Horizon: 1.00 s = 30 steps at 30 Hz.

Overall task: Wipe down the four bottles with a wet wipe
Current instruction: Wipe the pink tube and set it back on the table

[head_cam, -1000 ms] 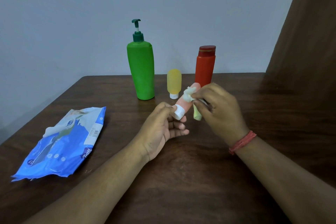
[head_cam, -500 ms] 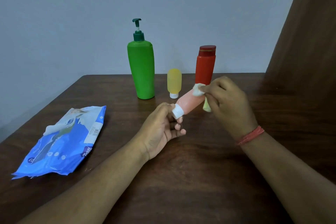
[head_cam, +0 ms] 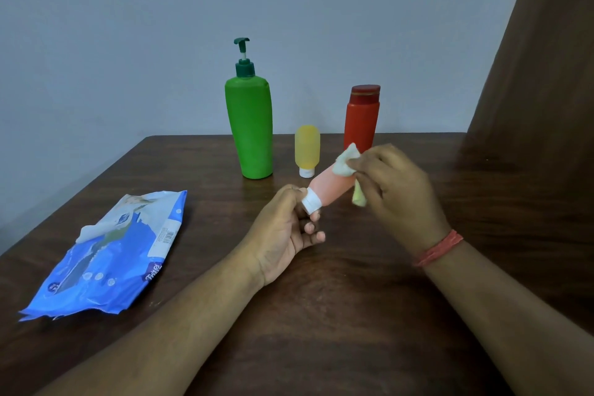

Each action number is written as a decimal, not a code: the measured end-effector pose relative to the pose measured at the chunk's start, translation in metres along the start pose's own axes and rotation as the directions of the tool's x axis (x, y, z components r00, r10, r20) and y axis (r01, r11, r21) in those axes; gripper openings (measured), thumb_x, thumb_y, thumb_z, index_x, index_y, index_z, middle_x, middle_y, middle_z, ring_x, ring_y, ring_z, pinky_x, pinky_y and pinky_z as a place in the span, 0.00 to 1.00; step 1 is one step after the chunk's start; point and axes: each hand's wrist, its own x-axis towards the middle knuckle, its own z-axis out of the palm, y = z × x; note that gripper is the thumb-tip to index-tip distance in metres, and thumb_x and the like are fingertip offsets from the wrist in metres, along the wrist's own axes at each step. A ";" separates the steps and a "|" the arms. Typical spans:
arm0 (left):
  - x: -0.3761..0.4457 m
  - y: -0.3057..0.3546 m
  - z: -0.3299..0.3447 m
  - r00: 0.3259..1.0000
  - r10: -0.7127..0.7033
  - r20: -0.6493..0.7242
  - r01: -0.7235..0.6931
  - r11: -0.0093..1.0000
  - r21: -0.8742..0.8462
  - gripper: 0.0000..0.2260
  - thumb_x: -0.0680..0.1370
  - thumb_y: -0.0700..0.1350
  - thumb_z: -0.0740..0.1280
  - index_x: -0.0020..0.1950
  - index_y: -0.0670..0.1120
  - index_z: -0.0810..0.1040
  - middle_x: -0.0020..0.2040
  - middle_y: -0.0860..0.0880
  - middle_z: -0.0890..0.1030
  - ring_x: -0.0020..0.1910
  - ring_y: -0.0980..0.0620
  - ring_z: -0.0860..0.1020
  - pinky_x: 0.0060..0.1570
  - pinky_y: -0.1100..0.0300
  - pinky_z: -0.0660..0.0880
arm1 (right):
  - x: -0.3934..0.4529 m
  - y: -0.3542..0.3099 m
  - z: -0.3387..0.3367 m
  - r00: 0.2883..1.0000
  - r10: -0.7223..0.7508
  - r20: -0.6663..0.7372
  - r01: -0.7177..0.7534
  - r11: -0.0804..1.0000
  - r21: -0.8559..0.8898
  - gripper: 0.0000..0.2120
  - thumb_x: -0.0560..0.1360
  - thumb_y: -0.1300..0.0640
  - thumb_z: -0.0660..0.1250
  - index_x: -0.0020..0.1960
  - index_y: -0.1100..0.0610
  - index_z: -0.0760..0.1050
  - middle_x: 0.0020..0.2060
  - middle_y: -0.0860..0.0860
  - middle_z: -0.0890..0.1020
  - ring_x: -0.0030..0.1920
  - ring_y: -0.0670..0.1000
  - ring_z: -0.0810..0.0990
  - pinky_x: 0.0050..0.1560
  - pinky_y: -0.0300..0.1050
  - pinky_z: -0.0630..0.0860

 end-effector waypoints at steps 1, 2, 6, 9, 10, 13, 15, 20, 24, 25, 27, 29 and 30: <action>0.000 0.000 0.000 1.000 -0.002 -0.004 0.002 1.000 0.003 0.07 0.84 0.45 0.55 0.52 0.45 0.71 0.34 0.49 0.71 0.29 0.55 0.66 0.34 0.59 0.74 | -0.001 -0.005 0.002 0.997 -0.064 0.033 0.064 0.998 0.013 0.12 0.73 0.70 0.72 0.56 0.63 0.82 0.49 0.57 0.80 0.48 0.56 0.81 0.51 0.50 0.82; 0.000 0.000 -0.001 1.000 -0.004 -0.012 0.004 1.000 0.003 0.07 0.84 0.45 0.56 0.52 0.45 0.72 0.35 0.49 0.71 0.29 0.56 0.66 0.34 0.59 0.74 | -0.001 -0.010 0.005 0.989 -0.131 0.068 0.130 0.991 0.027 0.12 0.73 0.70 0.72 0.55 0.63 0.82 0.49 0.57 0.80 0.47 0.56 0.81 0.48 0.51 0.82; 0.000 0.001 -0.004 0.999 -0.005 -0.036 0.005 1.000 -0.013 0.09 0.83 0.46 0.56 0.53 0.45 0.74 0.35 0.49 0.71 0.29 0.56 0.66 0.34 0.59 0.75 | 0.001 -0.012 0.009 0.969 -0.219 0.117 0.216 0.976 0.039 0.12 0.74 0.70 0.69 0.56 0.62 0.82 0.48 0.56 0.80 0.48 0.56 0.80 0.48 0.52 0.81; -0.001 0.001 -0.003 1.000 -0.001 -0.014 0.001 1.000 -0.028 0.08 0.84 0.46 0.56 0.53 0.45 0.73 0.34 0.49 0.70 0.29 0.55 0.65 0.34 0.58 0.74 | 0.004 0.000 0.003 0.999 -0.044 0.018 0.044 0.999 -0.025 0.10 0.75 0.68 0.68 0.55 0.63 0.82 0.48 0.57 0.80 0.48 0.56 0.80 0.52 0.49 0.80; -0.001 0.001 -0.002 1.000 -0.004 -0.005 0.004 1.000 -0.030 0.08 0.84 0.45 0.56 0.53 0.45 0.72 0.34 0.49 0.70 0.30 0.55 0.65 0.35 0.58 0.74 | 0.005 0.004 0.001 1.000 0.015 -0.013 -0.015 0.999 -0.036 0.10 0.75 0.69 0.69 0.56 0.63 0.82 0.49 0.57 0.80 0.48 0.56 0.80 0.54 0.47 0.79; -0.001 0.001 -0.001 1.000 -0.012 0.013 0.013 0.999 -0.033 0.08 0.84 0.45 0.55 0.54 0.45 0.72 0.34 0.49 0.70 0.30 0.55 0.64 0.34 0.58 0.74 | 0.003 0.007 -0.001 0.995 0.092 -0.040 -0.093 0.995 -0.026 0.11 0.75 0.69 0.70 0.57 0.62 0.82 0.51 0.57 0.81 0.50 0.56 0.80 0.57 0.43 0.73; -0.001 0.001 -0.002 1.000 -0.012 0.008 0.012 0.999 -0.035 0.08 0.84 0.45 0.55 0.55 0.45 0.73 0.34 0.49 0.70 0.30 0.55 0.64 0.34 0.58 0.75 | 0.002 0.002 0.000 0.998 0.053 -0.028 -0.053 0.999 -0.004 0.11 0.75 0.70 0.70 0.57 0.62 0.82 0.51 0.57 0.81 0.50 0.55 0.80 0.56 0.42 0.74; 0.000 0.003 -0.005 0.999 -0.017 -0.037 0.015 0.998 -0.061 0.13 0.84 0.47 0.55 0.56 0.44 0.77 0.34 0.50 0.70 0.29 0.56 0.64 0.33 0.60 0.75 | 0.001 -0.016 0.010 0.965 -0.231 0.124 0.226 0.973 0.055 0.14 0.72 0.71 0.72 0.56 0.62 0.82 0.47 0.55 0.80 0.47 0.56 0.80 0.45 0.52 0.81; 0.001 0.004 -0.005 0.998 -0.023 -0.051 0.017 0.993 -0.120 0.14 0.83 0.47 0.56 0.59 0.42 0.77 0.33 0.50 0.69 0.28 0.56 0.63 0.32 0.60 0.75 | 0.001 -0.007 0.006 0.957 -0.253 0.143 0.252 0.967 0.024 0.15 0.72 0.70 0.72 0.57 0.61 0.82 0.49 0.56 0.82 0.50 0.56 0.81 0.49 0.55 0.82; 0.001 0.004 -0.004 0.999 -0.023 -0.048 0.016 0.990 -0.142 0.14 0.83 0.47 0.56 0.61 0.41 0.76 0.33 0.49 0.69 0.28 0.56 0.63 0.32 0.60 0.75 | 0.002 -0.002 0.003 0.972 -0.210 0.107 0.211 0.977 -0.002 0.14 0.73 0.68 0.71 0.57 0.61 0.82 0.50 0.56 0.82 0.51 0.57 0.81 0.51 0.56 0.82; 0.000 0.004 -0.003 0.999 -0.025 -0.038 0.018 0.986 -0.164 0.15 0.84 0.47 0.56 0.63 0.40 0.75 0.33 0.49 0.69 0.27 0.57 0.63 0.32 0.60 0.74 | 0.002 0.000 0.001 0.983 -0.170 0.074 0.173 0.984 -0.046 0.14 0.73 0.68 0.70 0.58 0.62 0.81 0.51 0.57 0.82 0.51 0.58 0.81 0.52 0.58 0.82; -0.001 0.004 -0.002 0.999 -0.029 -0.035 0.024 0.990 -0.138 0.15 0.84 0.49 0.56 0.59 0.41 0.77 0.33 0.50 0.68 0.27 0.57 0.63 0.32 0.60 0.74 | -0.002 -0.009 0.006 0.959 -0.262 0.111 0.266 0.963 -0.029 0.17 0.71 0.70 0.73 0.59 0.63 0.81 0.50 0.58 0.82 0.50 0.58 0.81 0.48 0.57 0.82; -0.001 0.004 -0.002 0.998 -0.035 -0.048 0.029 0.992 -0.124 0.15 0.84 0.49 0.56 0.56 0.42 0.79 0.32 0.50 0.68 0.26 0.57 0.63 0.32 0.60 0.74 | -0.004 -0.014 0.009 0.936 -0.322 0.144 0.326 0.945 -0.006 0.19 0.70 0.71 0.73 0.60 0.63 0.81 0.50 0.58 0.82 0.49 0.58 0.81 0.46 0.56 0.82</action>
